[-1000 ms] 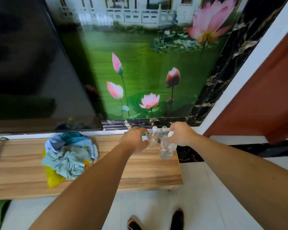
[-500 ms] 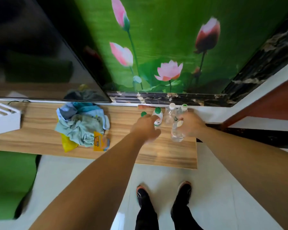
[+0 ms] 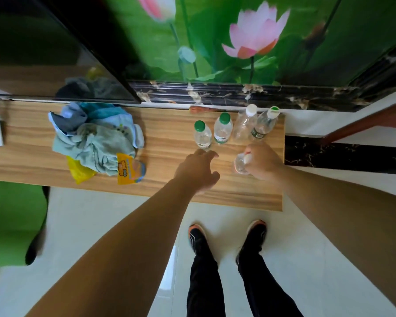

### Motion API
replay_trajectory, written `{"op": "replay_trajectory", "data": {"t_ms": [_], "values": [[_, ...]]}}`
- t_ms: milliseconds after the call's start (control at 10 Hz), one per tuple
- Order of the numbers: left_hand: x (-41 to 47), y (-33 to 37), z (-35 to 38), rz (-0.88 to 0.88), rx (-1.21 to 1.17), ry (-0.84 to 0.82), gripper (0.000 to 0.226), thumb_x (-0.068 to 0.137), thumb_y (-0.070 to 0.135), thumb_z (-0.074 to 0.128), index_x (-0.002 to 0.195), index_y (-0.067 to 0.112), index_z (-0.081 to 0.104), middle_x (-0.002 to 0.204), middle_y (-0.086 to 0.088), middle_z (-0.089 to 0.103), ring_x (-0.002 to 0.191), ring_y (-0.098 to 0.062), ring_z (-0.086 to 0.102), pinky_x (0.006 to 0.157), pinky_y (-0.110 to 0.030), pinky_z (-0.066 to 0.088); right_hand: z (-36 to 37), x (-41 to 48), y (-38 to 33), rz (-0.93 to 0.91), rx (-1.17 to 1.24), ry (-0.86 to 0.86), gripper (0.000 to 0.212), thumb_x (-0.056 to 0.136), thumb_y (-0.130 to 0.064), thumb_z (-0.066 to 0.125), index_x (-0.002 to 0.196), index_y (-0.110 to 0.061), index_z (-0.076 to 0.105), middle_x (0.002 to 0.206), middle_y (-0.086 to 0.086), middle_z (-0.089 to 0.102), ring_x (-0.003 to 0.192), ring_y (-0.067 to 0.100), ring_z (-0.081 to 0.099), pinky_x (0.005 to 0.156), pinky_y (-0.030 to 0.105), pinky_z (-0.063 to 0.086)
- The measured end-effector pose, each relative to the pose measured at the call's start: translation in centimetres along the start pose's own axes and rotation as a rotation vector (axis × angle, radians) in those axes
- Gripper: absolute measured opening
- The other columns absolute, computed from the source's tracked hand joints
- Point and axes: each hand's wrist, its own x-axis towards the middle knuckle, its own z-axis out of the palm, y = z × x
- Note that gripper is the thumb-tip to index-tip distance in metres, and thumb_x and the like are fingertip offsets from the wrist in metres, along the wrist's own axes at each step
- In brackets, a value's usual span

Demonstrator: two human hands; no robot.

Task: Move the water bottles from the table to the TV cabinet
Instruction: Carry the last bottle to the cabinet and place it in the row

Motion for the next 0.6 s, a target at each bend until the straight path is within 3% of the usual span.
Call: {"op": "replay_trajectory", "data": {"t_ms": [100, 300, 400, 500, 600], "values": [[0.6, -0.6, 0.5, -0.001, -0.010, -0.010, 0.053, 0.083, 0.031, 0.056, 0.135, 0.028, 0.043, 0.139, -0.003, 0.046, 0.124, -0.025, 0.045, 0.099, -0.043, 0.043, 1.0, 0.8, 0.2, 0.032, -0.010, 0.001, 0.033, 0.078, -0.015, 0.062, 0.111, -0.011, 0.059, 0.122, 0.013, 0.049, 0.095, 0.027, 0.053, 0.070, 0.031, 0.041], [1.0, -1.4, 0.6, -0.028, -0.046, -0.020, 0.052, 0.083, 0.030, 0.055, 0.134, 0.029, 0.044, 0.139, -0.002, 0.046, 0.125, -0.025, 0.044, 0.099, -0.043, 0.043, 1.8, 1.5, 0.3, 0.086, -0.010, 0.023, 0.039, 0.079, -0.013, 0.062, 0.118, -0.012, 0.057, 0.126, 0.013, 0.046, 0.100, 0.029, 0.055, 0.075, 0.033, 0.044], [0.7, -1.5, 0.3, -0.033, -0.049, -0.021, 0.052, 0.083, 0.030, 0.055, 0.134, 0.029, 0.044, 0.138, -0.002, 0.046, 0.124, -0.025, 0.045, 0.098, -0.042, 0.043, 1.2, 0.8, -0.2, 0.098, -0.028, 0.011, 0.040, 0.081, -0.022, 0.062, 0.120, -0.014, 0.056, 0.127, 0.010, 0.046, 0.098, 0.027, 0.055, 0.073, 0.034, 0.047], [0.4, -1.1, -0.5, -0.018, -0.067, 0.003, 0.052, 0.082, 0.030, 0.056, 0.133, 0.028, 0.046, 0.138, -0.002, 0.047, 0.124, -0.025, 0.045, 0.099, -0.042, 0.043, -0.1, -0.2, -0.8, 0.083, -0.054, -0.005, 0.046, 0.081, -0.027, 0.063, 0.124, -0.017, 0.052, 0.129, 0.008, 0.045, 0.104, 0.027, 0.056, 0.080, 0.039, 0.051], [-0.3, -0.1, -1.7, 0.002, -0.056, 0.035, 0.053, 0.082, 0.031, 0.056, 0.134, 0.028, 0.045, 0.138, -0.002, 0.047, 0.121, -0.024, 0.048, 0.097, -0.040, 0.044, -2.5, -1.2, -1.4, 0.040, -0.029, -0.011, 0.044, 0.080, -0.019, 0.062, 0.124, -0.019, 0.053, 0.125, 0.006, 0.050, 0.106, 0.025, 0.055, 0.085, 0.040, 0.051]]}}
